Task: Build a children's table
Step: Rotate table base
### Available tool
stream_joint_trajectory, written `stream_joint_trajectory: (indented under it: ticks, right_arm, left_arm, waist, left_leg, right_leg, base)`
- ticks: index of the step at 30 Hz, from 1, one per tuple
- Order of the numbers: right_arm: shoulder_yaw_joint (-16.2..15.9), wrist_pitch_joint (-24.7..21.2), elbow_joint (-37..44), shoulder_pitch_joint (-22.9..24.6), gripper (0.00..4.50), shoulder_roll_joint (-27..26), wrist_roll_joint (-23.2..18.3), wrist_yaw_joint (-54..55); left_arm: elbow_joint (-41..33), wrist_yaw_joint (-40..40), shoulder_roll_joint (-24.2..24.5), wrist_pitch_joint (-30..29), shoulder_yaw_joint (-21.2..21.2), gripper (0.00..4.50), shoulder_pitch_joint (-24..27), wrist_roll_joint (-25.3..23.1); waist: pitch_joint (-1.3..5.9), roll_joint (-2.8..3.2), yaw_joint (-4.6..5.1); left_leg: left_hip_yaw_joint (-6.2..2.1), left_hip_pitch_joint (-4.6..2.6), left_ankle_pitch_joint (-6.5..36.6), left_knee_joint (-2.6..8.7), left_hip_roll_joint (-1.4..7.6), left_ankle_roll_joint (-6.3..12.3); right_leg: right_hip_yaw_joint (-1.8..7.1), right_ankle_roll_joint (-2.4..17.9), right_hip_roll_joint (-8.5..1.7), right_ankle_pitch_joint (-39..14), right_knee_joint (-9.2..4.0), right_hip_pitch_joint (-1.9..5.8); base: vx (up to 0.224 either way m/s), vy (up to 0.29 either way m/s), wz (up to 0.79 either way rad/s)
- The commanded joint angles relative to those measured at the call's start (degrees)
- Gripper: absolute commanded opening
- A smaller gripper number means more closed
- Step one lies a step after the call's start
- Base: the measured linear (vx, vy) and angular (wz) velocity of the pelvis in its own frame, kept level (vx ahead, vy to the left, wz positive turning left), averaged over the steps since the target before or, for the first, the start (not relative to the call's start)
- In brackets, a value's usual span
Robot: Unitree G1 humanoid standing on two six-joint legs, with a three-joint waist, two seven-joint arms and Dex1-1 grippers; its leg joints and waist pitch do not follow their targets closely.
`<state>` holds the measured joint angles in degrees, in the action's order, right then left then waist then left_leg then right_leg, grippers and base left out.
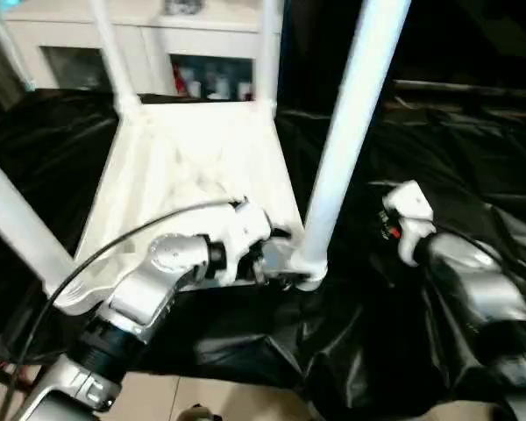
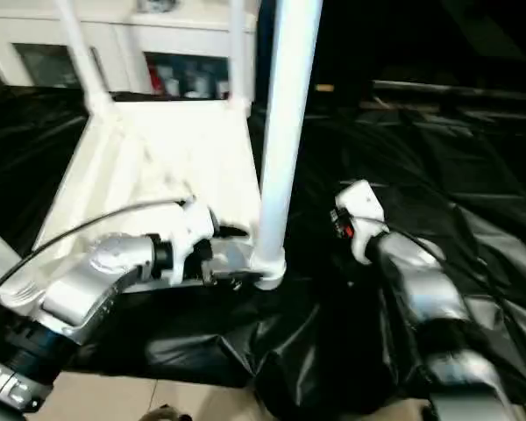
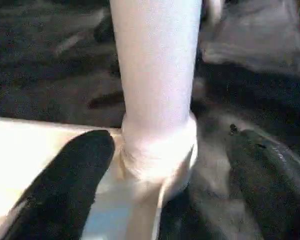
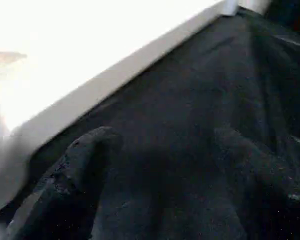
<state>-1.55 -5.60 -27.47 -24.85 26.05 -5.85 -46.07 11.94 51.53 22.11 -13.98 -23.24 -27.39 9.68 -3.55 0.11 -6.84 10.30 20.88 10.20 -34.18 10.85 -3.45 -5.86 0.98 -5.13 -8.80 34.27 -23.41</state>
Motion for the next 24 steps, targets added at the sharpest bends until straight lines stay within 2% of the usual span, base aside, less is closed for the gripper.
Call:
stream_joint_trajectory:
  ticks: [1,2,3,4,5,6,8,9,10,11,14,16,18,21,24]
  right_arm:
    - [-0.76,-1.61,4.28,1.48,3.54,1.94,-1.43,-2.81]
    - [-1.26,-2.53,6.93,2.94,3.54,3.05,-2.03,-4.51]
    - [-1.26,-2.53,6.93,2.94,3.54,3.05,-2.03,-4.51]
    - [-1.58,-4.17,9.93,4.5,3.54,4.14,-2.92,-6.37]
    - [-1.75,-6.1,12.81,5.91,3.54,5.13,-4.1,-8.32]
    - [-1.97,-7.39,15.1,6.97,3.54,6.01,-4.94,-9.93]
    - [-2.24,-10.58,19.33,8.72,3.54,7.79,-6.4,-12.63]
    - [-2.4,-11.97,21.23,9.43,3.54,8.66,-7.35,-13.64]
    - [-2.5,-13.1,22.63,9.92,3.54,9.32,-8.29,-14.51]
    - [-2.68,-14.33,24.19,10.52,3.54,10.13,-9.52,-15.75]
    - [-2.94,-15.57,25.71,11.19,3.54,10.97,-10.28,-16.91]
    - [-2.66,-16.9,27.07,11.75,3.54,11.3,-10.46,-17.05]
    - [-2.59,-17.37,27.42,11.96,3.54,11.36,-10.46,-17.05]
    - [-2.72,-18.04,28.02,12.24,3.54,11.59,-10.68,-17.03]
    - [-2.88,-18.93,28.72,12.3,3.54,11.92,-11.11,-16.87]
  left_arm:
    - [2.33,-0.41,1.07,1.54,-0.9,4.01,-1.42,-2.8]
    - [3.84,-0.61,1.49,1.89,-1.33,3.87,-2.01,-3.79]
    - [3.84,-0.61,1.49,1.89,-1.33,3.75,-2.01,-3.79]
    - [5.14,-0.4,1.69,2.22,-1.48,3.71,-2.44,-4.46]
    - [6.01,0.46,1.8,1.96,-1.53,3.66,-2.68,-4.64]
    - [6.58,1.52,2.09,1.89,-1.8,3.41,-2.86,-4.87]
    - [8.21,2.4,2.12,2.28,-2.08,3.33,-3.37,-5.58]
    - [9.22,2.61,1.92,2.7,-2.02,3.28,-3.69,-5.78]
    - [10.0,2.74,1.72,3.01,-1.94,3.09,-3.97,-5.9]
    - [10.82,3.24,1.57,3.37,-1.84,3.09,-4.34,-5.91]
    - [11.29,4.26,1.49,2.61,-1.66,2.88,-4.7,-5.41]
    - [11.76,4.88,1.42,2.81,-1.64,2.59,-4.95,-5.72]
    - [12.11,4.83,1.38,3.03,-1.66,2.56,-5.05,-6.18]
    - [12.73,4.77,1.26,3.44,-1.66,2.13,-5.18,-6.76]
    - [13.3,5.18,1.15,3.71,-1.56,2.11,-5.35,-6.84]
  waist:
    - [4.12,-0.14,-0.18]
    - [4.1,-0.18,-0.16]
    - [4.06,0.22,-0.2]
    - [4.2,0.1,-0.16]
    - [4.08,-0.06,-0.09]
    - [4.17,0.38,-0.32]
    - [4.3,0.1,-0.37]
    - [4.26,0.18,-0.34]
    - [4.12,0.23,-0.32]
    - [4.11,0.16,-0.38]
    - [4.15,0.22,-0.6]
    - [4.11,0.13,-0.74]
    - [4.19,0.19,-0.95]
    - [4.24,0.14,-1.16]
    - [4.33,0.15,-1.54]
  left_leg:
    - [-0.8,-0.72,15.38,4.19,2.13,1.44]
    - [-0.93,-0.49,15.56,4.28,2.09,1.38]
    - [-0.94,-0.65,15.87,4.31,2.05,1.38]
    - [-1.02,-0.59,15.81,4.24,2.13,1.25]
    - [-0.93,-0.46,15.67,4.28,2.0,1.52]
    - [-1.09,-0.43,15.26,4.25,2.09,2.06]
    - [-1.1,-0.39,14.87,4.19,2.17,2.41]
    - [-1.09,-0.32,14.98,4.17,2.19,2.5]
    - [-1.03,-0.33,15.23,4.18,2.1,2.6]
    - [-1.04,-0.37,15.56,4.15,2.05,2.73]
    - [-1.13,-0.53,16.15,4.14,2.22,2.25]
    - [-1.1,-0.53,16.15,4.14,2.14,2.17]
    - [-1.18,-0.55,15.92,4.17,2.25,1.98]
    - [-1.16,-0.52,15.33,4.15,2.27,1.97]
    - [-1.13,-0.52,14.52,4.12,2.33,2.04]
  right_leg:
    - [3.06,7.96,-3.47,-19.9,-4.43,3.21]
    - [2.96,7.5,-3.52,-21.02,-4.51,3.39]
    - [2.97,7.18,-3.41,-21.57,-4.74,3.26]
    - [2.97,7.35,-3.6,-21.2,-4.58,3.28]
    - [2.93,7.1,-3.35,-21.3,-4.82,3.37]
    - [2.96,7.39,-3.5,-20.35,-4.65,3.46]
    - [2.89,7.86,-3.53,-19.23,-4.56,3.5]
    - [2.87,8.18,-3.59,-19.76,-4.61,3.42]
    - [2.84,7.93,-3.52,-20.69,-4.87,3.4]
    - [2.81,7.56,-3.58,-21.88,-4.98,3.44]
    - [2.71,6.7,-3.84,-25.06,-5.36,3.14]
    - [2.64,6.58,-3.8,-25.36,-5.5,3.06]
    - [2.66,6.66,-3.88,-24.92,-5.36,3.07]
    - [2.72,6.68,-3.87,-23.81,-5.22,3.06]
    - [2.78,7.24,-3.88,-22.29,-5.0,3.1]
  base:
    - [0.0,0.0,0.0]
    - [0.0,0.0,0.0]
    - [0.0,0.0,0.0]
    - [0.0,0.0,0.0]
    - [0.0,0.0,0.0]
    - [0.0,0.0,0.0]
    - [0.0,0.0,0.0]
    - [0.0,0.0,0.0]
    - [0.0,0.0,0.0]
    - [0.0,0.0,0.0]
    - [0.0,0.0,0.0]
    - [0.0,0.0,0.0]
    - [0.0,0.0,0.0]
    - [0.0,0.0,0.0]
    - [0.0,0.0,0.0]
